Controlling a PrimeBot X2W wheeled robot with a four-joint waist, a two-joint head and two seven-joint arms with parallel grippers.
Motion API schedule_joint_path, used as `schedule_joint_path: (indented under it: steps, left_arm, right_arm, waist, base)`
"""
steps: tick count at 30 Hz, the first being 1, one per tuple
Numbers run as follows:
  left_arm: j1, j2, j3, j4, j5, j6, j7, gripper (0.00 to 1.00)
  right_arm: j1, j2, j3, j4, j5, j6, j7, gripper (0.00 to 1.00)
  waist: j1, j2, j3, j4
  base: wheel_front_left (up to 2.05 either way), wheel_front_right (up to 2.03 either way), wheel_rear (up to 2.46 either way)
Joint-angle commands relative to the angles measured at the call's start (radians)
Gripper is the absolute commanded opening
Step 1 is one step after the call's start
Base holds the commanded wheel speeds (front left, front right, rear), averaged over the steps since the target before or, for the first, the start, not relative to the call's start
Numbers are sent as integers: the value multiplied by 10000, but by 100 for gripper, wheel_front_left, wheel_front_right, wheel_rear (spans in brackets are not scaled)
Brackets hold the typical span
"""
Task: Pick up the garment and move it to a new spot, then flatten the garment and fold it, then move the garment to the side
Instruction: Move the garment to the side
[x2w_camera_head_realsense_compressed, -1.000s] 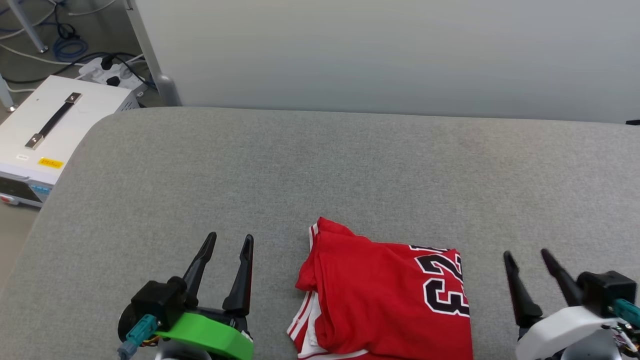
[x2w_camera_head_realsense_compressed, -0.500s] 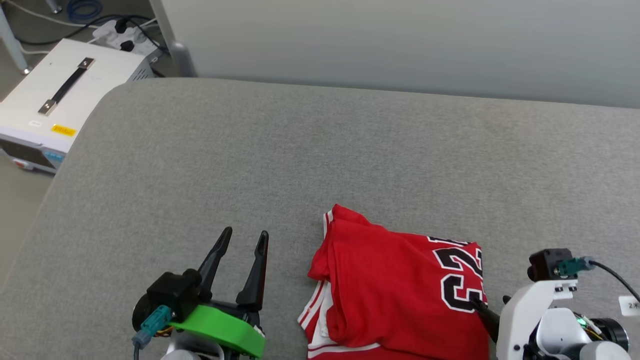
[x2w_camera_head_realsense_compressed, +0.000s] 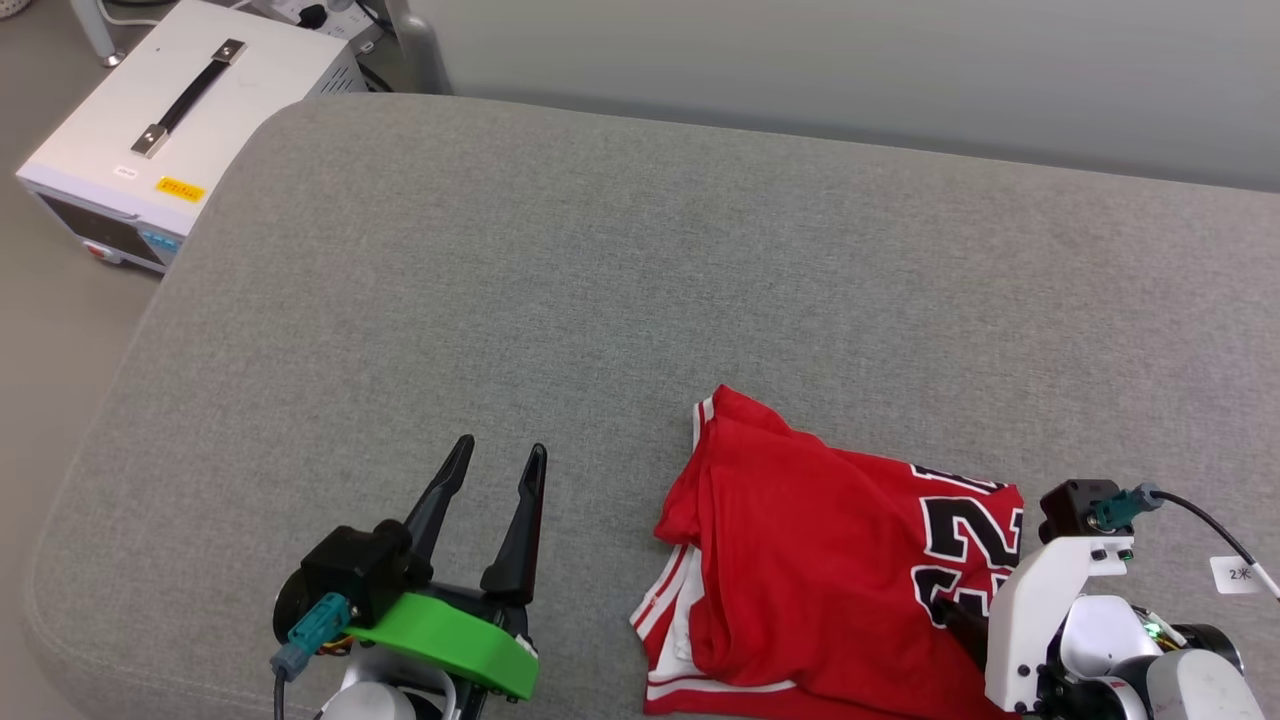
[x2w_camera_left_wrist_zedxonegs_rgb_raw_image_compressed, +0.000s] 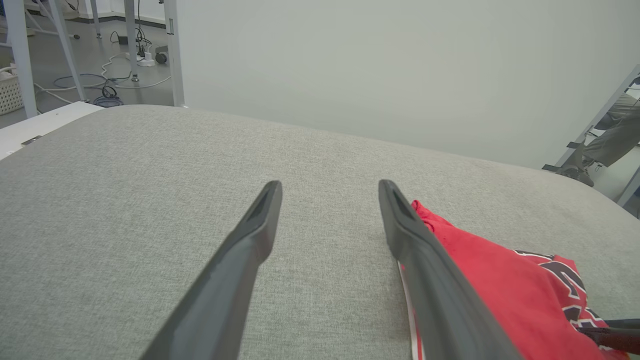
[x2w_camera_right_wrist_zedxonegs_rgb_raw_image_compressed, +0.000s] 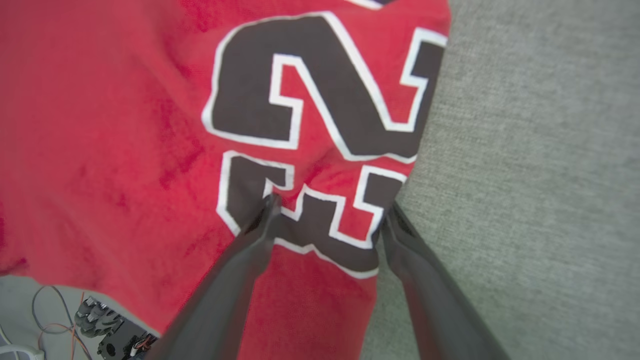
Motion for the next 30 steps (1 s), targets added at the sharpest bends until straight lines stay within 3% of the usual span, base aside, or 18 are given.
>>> schedule_joint_path:
  steps: [1,2,3,8,16,24,25,26,30]
  left_arm:
    - [-218,-37,18,17,-76,-28,-59,100]
    - [-225,-33,22,21,-78,-28,-59,100]
    - [-238,-27,30,27,-81,-28,-59,100]
    - [-240,-12,84,72,-82,-28,-59,100]
    - [-75,63,38,109,-121,-28,-59,100]
    - [93,151,-83,52,-191,-28,-59,100]
    - [102,163,-134,25,-188,-28,-59,100]
    - [63,168,-314,-56,-175,-28,-59,100]
    - [-81,161,-597,-159,-162,-29,-59,100]
  right_arm:
    - [46,113,200,382,62,4,228,96]
    - [59,114,248,447,92,4,272,82]
    - [59,115,310,493,85,4,267,0]
    - [-98,36,587,385,-61,4,-190,0]
    - [-407,-1135,1544,-430,-376,4,-875,0]
    - [-689,-3120,2540,-1570,-138,4,-600,0]
    - [-738,-3457,2647,-1672,-58,4,-528,0]
    - [-915,-4526,3049,-1919,108,4,-348,0]
    - [-1219,-5772,3519,-2136,640,4,-359,0]
  waist:
    - [0,0,69,78]
    - [0,0,72,83]
    - [0,0,73,85]
    - [0,0,-45,-33]
    - [0,0,-460,-600]
    - [0,0,-714,-1537]
    - [0,0,-705,-1682]
    - [0,0,-606,-2074]
    - [0,0,-332,-2575]
  base:
    - [0,0,0]
    - [0,0,0]
    - [0,0,0]
    - [0,0,0]
    - [0,0,0]
    - [0,0,0]
    - [0,0,0]
    - [0,0,0]
    - [0,0,0]
